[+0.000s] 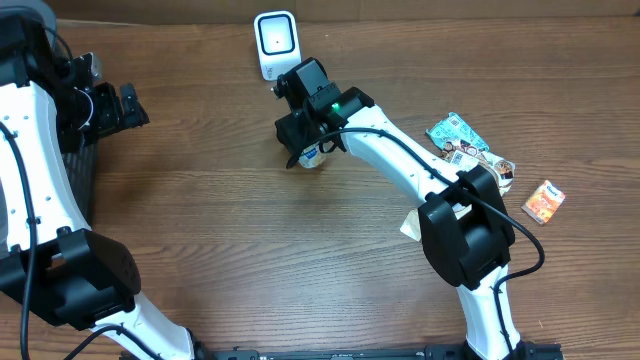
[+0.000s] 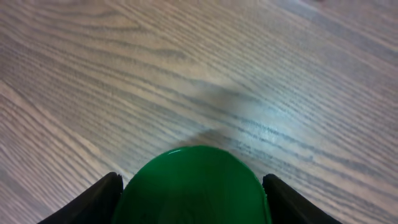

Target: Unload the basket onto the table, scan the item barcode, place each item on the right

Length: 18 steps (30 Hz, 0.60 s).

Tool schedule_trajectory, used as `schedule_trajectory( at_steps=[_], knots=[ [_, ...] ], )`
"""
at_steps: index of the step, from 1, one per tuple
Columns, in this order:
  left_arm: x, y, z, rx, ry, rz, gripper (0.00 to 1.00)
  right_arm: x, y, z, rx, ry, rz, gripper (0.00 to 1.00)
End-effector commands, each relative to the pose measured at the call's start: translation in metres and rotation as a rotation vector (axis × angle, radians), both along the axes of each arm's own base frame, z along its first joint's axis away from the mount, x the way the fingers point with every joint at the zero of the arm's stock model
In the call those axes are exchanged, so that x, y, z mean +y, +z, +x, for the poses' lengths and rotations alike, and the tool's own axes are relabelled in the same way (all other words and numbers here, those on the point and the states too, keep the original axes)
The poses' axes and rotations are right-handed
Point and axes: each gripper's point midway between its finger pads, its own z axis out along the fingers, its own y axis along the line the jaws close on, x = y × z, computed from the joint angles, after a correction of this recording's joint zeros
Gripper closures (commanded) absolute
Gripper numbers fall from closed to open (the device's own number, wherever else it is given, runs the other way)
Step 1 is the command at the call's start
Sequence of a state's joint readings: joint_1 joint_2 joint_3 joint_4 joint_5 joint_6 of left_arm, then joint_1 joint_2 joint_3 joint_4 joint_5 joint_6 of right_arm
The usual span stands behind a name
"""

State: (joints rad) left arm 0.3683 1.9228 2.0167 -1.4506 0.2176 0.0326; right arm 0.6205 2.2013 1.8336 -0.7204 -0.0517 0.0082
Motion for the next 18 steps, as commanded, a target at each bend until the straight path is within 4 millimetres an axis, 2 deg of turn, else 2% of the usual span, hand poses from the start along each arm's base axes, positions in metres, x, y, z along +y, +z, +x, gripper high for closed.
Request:
schedule_trajectory(
  at_steps=[1, 18],
  knots=[
    [-0.0024, 0.0023, 0.0018, -0.01, -0.002, -0.009, 0.0, 0.0041, 0.0165, 0.0101, -0.046, -0.015, 0.034, 0.42],
    [-0.0024, 0.0025, 0.0018, -0.01, -0.002, -0.009, 0.0, 0.0047, 0.0172, 0.0109, -0.05, -0.015, 0.037, 0.36]
  ],
)
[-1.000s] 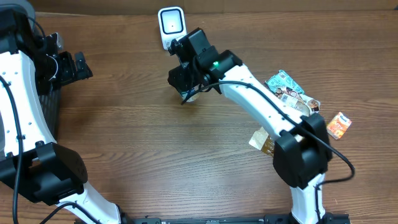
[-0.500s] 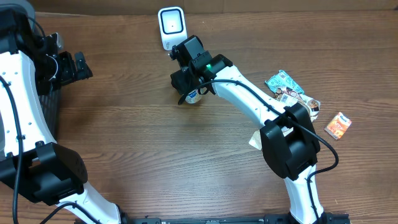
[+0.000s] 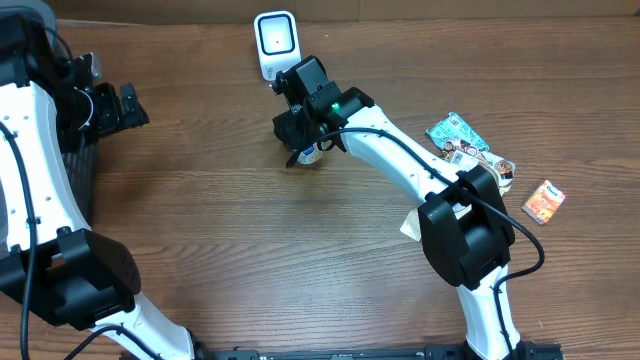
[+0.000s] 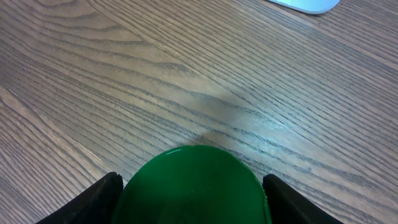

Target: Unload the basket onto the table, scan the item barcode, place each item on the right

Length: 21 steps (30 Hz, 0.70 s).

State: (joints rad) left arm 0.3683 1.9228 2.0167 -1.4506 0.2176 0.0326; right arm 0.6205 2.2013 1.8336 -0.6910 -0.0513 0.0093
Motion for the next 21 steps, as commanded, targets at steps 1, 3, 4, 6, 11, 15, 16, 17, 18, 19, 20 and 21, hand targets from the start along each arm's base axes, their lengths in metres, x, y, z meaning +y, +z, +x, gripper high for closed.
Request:
schedule_trajectory(
  at_steps=[1, 3, 4, 6, 11, 15, 16, 17, 18, 19, 20, 21],
  knots=[
    [-0.0024, 0.0023, 0.0018, -0.01, -0.002, -0.009, 0.01, 0.0009, 0.013, 0.0055, -0.024, -0.014, 0.018, 0.36],
    [-0.0024, 0.0025, 0.0018, -0.01, -0.002, -0.009, 0.0, 0.0006, 0.0128, 0.0052, -0.023, -0.014, 0.017, 0.36],
    [-0.0024, 0.0025, 0.0018, -0.01, -0.002, -0.009, 0.01, 0.0006, 0.0127, 0.0051, -0.023, -0.014, 0.017, 0.36],
    [-0.0024, 0.0025, 0.0018, -0.01, -0.002, -0.009, 0.0, 0.0004, 0.0126, 0.0049, -0.022, -0.014, 0.016, 0.36],
    [-0.0024, 0.0025, 0.0018, -0.01, -0.002, -0.009, 0.0, -0.0006, 0.0114, 0.0035, -0.015, -0.014, 0.011, 0.3],
    [-0.0024, 0.0025, 0.0018, -0.01, -0.002, -0.009, 0.01, -0.0015, 0.0104, 0.0023, -0.009, -0.014, 0.007, 0.3],
    [-0.0024, 0.0023, 0.0019, -0.01, -0.002, -0.009, 0.01, -0.0016, 0.0102, 0.002, -0.008, -0.014, 0.006, 0.3],
    [-0.0024, 0.0023, 0.0018, -0.01, -0.002, -0.009, 0.0, -0.0018, 0.01, 0.0017, -0.006, -0.014, 0.005, 0.3],
    [-0.0024, 0.0025, 0.0018, -0.01, -0.002, -0.009, 0.0, -0.002, 0.0097, 0.0016, -0.005, -0.014, 0.004, 0.3],
    [-0.0024, 0.0025, 0.0018, -0.01, -0.002, -0.009, 0.0, -0.0021, 0.0097, 0.0014, -0.004, -0.014, 0.003, 0.3],
    [-0.0024, 0.0025, 0.0018, -0.01, -0.002, -0.009, 0.01, -0.0023, 0.0095, 0.0011, -0.003, -0.014, 0.002, 0.3],
    [-0.0024, 0.0023, 0.0018, -0.01, -0.002, -0.009, 0.01, -0.0025, 0.0093, 0.0009, -0.002, -0.014, 0.001, 0.3]
  ],
)
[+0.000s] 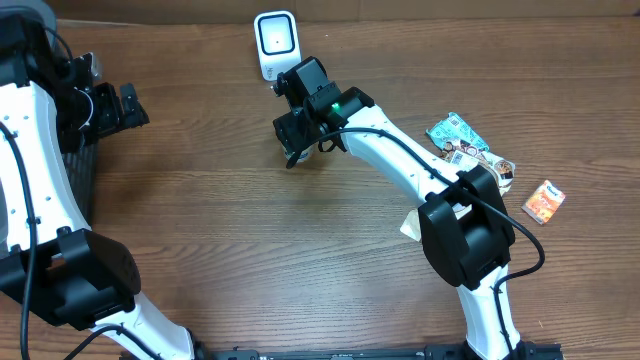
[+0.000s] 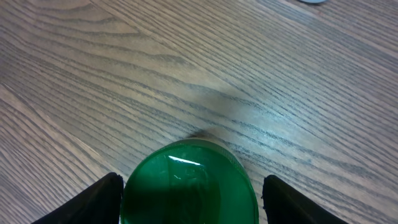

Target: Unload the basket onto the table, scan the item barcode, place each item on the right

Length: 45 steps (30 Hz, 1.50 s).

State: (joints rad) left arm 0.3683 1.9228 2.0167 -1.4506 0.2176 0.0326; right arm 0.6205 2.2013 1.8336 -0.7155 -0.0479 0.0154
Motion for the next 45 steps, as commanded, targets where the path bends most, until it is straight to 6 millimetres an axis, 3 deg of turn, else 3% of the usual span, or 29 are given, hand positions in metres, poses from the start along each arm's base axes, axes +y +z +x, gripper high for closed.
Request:
schedule_trajectory(
  at_steps=[1, 7, 15, 22, 28, 35, 39, 45],
  knots=[
    [-0.002, 0.002, 0.002, -0.01, -0.002, -0.009, 0.01, 0.001, 0.012, 0.004, -0.021, -0.007, 0.014, 0.3],
    [-0.002, 0.002, 0.002, -0.01, -0.002, -0.009, 0.0, 0.001, 0.012, 0.004, -0.027, 0.011, 0.006, 0.11],
    [-0.002, 0.002, 0.002, -0.01, -0.002, -0.009, 0.01, 0.003, -0.012, -0.001, -0.012, 0.092, -0.051, 0.09],
    [-0.002, 0.002, 0.002, -0.01, -0.002, -0.009, 0.0, 0.009, -0.009, 0.005, -0.044, 0.092, -0.03, 0.2],
    [-0.002, 0.002, 0.002, -0.01, -0.002, -0.009, 0.0, 0.01, -0.01, 0.006, -0.047, 0.091, -0.028, 0.21],
    [-0.002, 0.002, 0.002, -0.011, -0.002, -0.009, 0.0, 0.008, -0.028, 0.005, -0.02, 0.09, -0.049, 0.21],
    [-0.002, 0.002, 0.002, -0.01, -0.002, -0.009, 0.0, 0.009, -0.027, 0.007, -0.028, 0.09, -0.045, 0.29],
    [-0.002, 0.002, 0.002, -0.01, -0.002, -0.009, 0.0, 0.011, -0.02, 0.009, -0.039, 0.082, -0.031, 0.5]
  ],
)
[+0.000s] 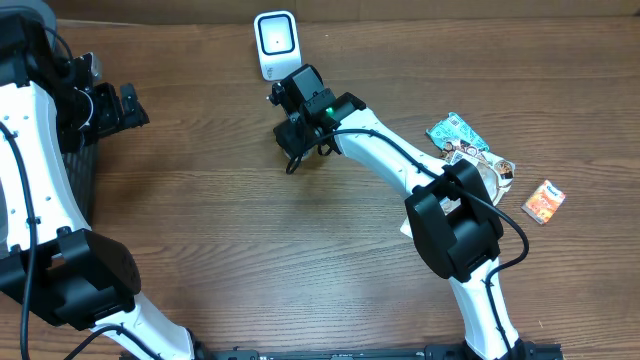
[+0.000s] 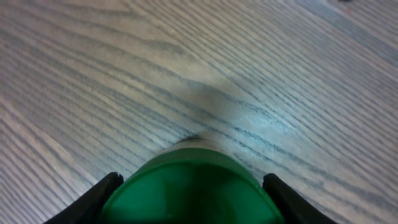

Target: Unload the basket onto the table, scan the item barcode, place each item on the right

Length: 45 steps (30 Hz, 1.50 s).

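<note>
In the right wrist view a green lid (image 2: 193,186) fills the gap between my two black fingers (image 2: 102,196), so my right gripper (image 2: 191,183) is shut on the green-lidded item just above the wood. Overhead, that gripper (image 1: 298,140) hangs right in front of the white barcode scanner (image 1: 274,42) and covers the item. My left gripper (image 1: 132,105) rests far off at the left edge, open and holding nothing.
Colourful snack packets (image 1: 458,135) and a small orange packet (image 1: 544,201) lie at the right. A white piece (image 1: 409,226) peeks out beside the right arm. A dark object (image 1: 80,150) sits at the left edge of the wooden table (image 1: 250,250).
My right gripper has shifted slightly toward the scanner and the arm's elbow has swung left. The lid now looks tilted and darker at the wrist, and the item no longer shows overhead.
My right gripper held the green-lidded item below the scanner, its white body showing under the fingers overhead. Over the following moments it edged closer to the scanner, still shut on the item. Now the item is hidden under the gripper. The left arm never moved.
</note>
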Tool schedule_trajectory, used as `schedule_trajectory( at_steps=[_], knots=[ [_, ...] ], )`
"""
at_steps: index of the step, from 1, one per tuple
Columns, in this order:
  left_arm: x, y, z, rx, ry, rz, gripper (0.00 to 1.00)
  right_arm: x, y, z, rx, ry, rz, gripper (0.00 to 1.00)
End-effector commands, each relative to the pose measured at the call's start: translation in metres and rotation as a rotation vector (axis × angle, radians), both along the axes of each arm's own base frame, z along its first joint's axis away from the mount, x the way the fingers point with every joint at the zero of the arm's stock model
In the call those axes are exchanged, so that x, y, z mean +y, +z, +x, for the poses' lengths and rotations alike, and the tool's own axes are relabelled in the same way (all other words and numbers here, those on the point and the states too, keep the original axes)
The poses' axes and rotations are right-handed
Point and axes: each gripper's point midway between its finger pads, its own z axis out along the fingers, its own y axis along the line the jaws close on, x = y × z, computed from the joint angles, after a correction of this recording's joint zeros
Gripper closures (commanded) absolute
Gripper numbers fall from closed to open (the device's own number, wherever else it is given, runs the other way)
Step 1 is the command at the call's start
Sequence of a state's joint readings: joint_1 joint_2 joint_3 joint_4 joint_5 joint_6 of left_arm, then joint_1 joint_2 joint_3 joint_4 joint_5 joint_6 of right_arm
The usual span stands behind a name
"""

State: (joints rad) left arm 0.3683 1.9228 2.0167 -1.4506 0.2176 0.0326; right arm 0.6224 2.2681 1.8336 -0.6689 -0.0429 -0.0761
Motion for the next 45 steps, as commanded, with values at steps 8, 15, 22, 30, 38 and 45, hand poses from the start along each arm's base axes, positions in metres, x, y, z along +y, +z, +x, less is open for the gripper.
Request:
schedule_trajectory(
  at_steps=[8, 15, 22, 30, 38, 45],
  knots=[
    [-0.002, 0.002, 0.002, -0.01, -0.002, -0.009, 0.01, 0.023, 0.077, -0.008, -0.032, 0.034, 0.191, 0.52],
    [-0.002, 0.002, 0.002, -0.01, -0.002, -0.009, 0.01, 0.042, 0.183, -0.062, 0.01, 0.384, 0.542, 0.53],
    [-0.002, 0.002, 0.002, -0.01, -0.002, -0.009, 0.0, 0.017, 0.256, -0.109, 0.047, 0.707, 0.847, 0.53],
    [-0.002, 0.002, 0.002, -0.01, -0.002, -0.009, 0.0, -0.018, 0.303, -0.129, 0.073, 0.918, 1.117, 0.53],
    [-0.002, 0.002, 0.002, -0.01, -0.002, -0.009, 0.0, -0.022, 0.309, -0.123, 0.114, 0.891, 1.133, 0.53],
    [-0.002, 0.002, 0.002, -0.01, -0.002, -0.009, 0.0, -0.007, 0.275, -0.087, 0.077, 0.642, 0.941, 0.54]
  ],
)
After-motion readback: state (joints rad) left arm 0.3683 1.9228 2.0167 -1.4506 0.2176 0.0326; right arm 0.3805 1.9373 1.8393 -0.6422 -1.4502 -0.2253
